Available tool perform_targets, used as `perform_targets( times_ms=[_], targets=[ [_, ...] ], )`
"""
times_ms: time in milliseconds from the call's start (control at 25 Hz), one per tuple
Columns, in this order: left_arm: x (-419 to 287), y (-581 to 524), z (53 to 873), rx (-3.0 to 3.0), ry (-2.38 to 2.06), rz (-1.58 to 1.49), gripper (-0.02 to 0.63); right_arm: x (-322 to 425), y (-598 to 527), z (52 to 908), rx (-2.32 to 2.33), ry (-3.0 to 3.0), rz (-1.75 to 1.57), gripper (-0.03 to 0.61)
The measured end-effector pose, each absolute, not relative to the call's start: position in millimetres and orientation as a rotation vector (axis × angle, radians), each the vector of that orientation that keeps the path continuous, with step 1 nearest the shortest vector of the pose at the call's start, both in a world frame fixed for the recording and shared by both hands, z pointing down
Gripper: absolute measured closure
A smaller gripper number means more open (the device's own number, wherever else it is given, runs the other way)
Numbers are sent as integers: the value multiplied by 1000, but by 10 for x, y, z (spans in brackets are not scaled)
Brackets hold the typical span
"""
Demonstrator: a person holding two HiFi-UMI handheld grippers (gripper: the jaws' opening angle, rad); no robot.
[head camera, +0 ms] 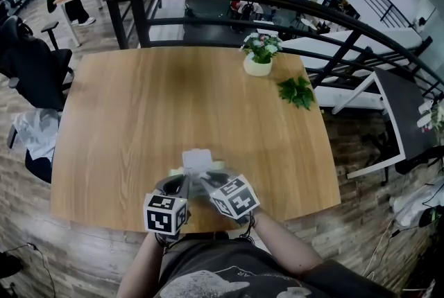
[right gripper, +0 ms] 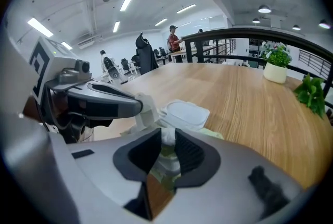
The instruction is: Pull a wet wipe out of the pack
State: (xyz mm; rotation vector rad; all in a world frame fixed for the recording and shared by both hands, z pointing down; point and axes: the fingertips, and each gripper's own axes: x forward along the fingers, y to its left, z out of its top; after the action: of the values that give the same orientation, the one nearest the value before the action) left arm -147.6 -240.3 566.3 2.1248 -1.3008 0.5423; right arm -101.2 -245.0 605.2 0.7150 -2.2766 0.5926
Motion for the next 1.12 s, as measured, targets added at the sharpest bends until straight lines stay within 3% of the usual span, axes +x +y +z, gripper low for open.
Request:
perform_targets(
  times_ms=[360,1120],
  targets=[
    [-1498,-2389,5669,2104,-1321,540,600,-1041,-2455,6078,685,-2266,562,541],
    [-1521,-2355,5677,2056,-1378,534,600,-696,-2479,5815,798,-2314,527,545]
  ],
)
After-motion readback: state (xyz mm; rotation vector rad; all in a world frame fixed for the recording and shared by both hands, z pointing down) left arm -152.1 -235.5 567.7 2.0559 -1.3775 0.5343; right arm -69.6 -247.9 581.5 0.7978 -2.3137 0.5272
